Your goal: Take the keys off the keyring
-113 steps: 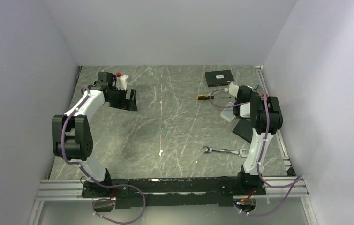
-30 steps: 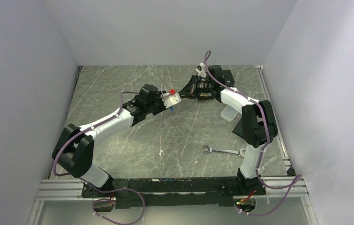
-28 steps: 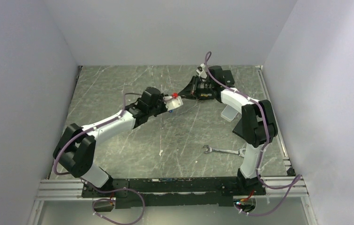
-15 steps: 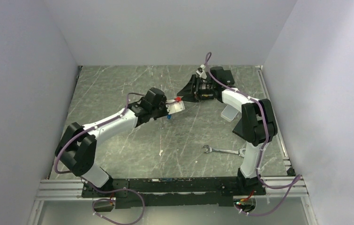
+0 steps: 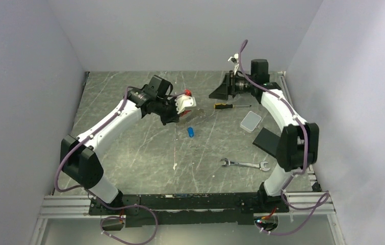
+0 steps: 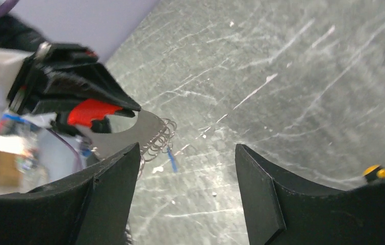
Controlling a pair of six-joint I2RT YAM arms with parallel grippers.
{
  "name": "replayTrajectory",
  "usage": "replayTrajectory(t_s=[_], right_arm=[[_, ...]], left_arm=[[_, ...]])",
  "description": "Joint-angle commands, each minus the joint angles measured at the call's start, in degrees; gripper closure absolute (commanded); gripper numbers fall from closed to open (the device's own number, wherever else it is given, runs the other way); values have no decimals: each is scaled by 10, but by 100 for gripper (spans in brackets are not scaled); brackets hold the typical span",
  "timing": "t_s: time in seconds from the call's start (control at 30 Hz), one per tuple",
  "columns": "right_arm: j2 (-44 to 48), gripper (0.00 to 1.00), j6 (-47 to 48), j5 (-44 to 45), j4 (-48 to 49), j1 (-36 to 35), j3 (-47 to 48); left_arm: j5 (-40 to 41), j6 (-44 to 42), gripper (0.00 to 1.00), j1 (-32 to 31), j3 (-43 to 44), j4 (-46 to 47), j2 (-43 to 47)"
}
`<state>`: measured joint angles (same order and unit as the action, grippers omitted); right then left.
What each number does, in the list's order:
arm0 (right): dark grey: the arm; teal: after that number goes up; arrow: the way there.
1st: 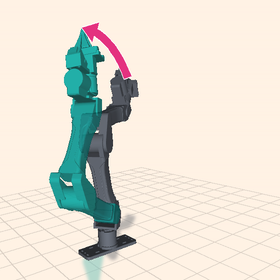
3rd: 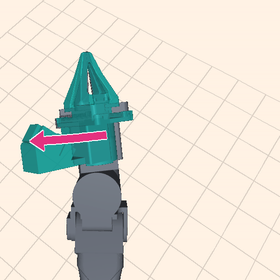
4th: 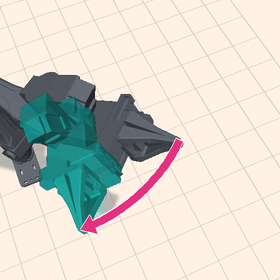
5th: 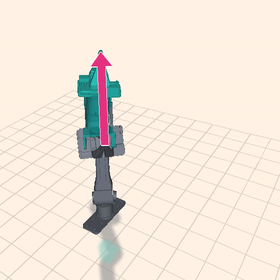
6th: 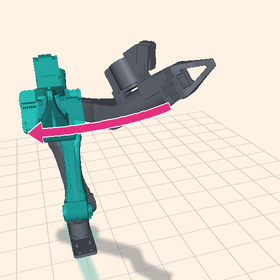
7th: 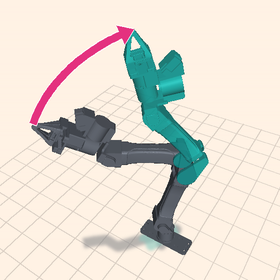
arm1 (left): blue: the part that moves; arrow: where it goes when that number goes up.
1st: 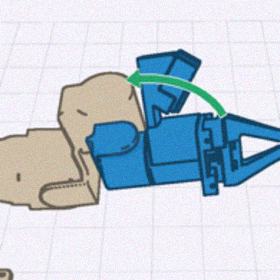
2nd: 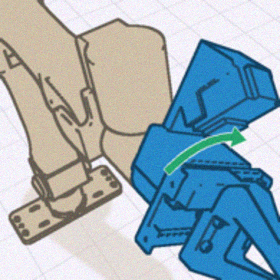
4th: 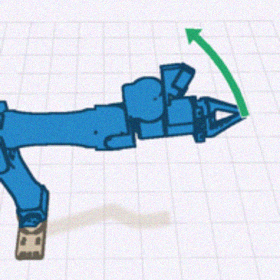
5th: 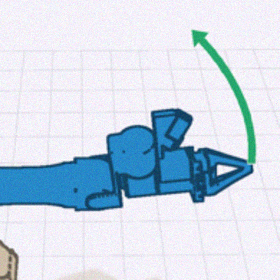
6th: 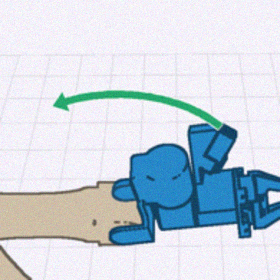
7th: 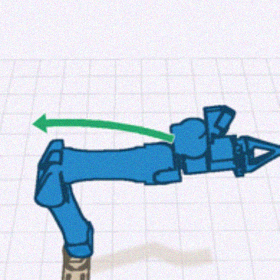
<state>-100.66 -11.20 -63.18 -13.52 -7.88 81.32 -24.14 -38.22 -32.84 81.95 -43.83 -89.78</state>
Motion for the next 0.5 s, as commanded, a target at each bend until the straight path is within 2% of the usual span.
replayTrajectory(t_s=[0.0, 0.17, 0.3, 0.47], right_arm=[[95, 30, 234, -48, -70, -5, 7], [154, 38, 247, -101, -50, -23, -50], [169, 42, 290, -85, -98, -60, -62], [167, 48, 253, -84, -62, -79, -84]], left_arm=[[-100, 2, 100, 2, 62, -103, -23], [-122, 2, 100, 3, 79, -120, -39], [-142, -1, 100, 2, 89, -132, -50], [-169, -7, 100, 3, 94, -140, -52]])
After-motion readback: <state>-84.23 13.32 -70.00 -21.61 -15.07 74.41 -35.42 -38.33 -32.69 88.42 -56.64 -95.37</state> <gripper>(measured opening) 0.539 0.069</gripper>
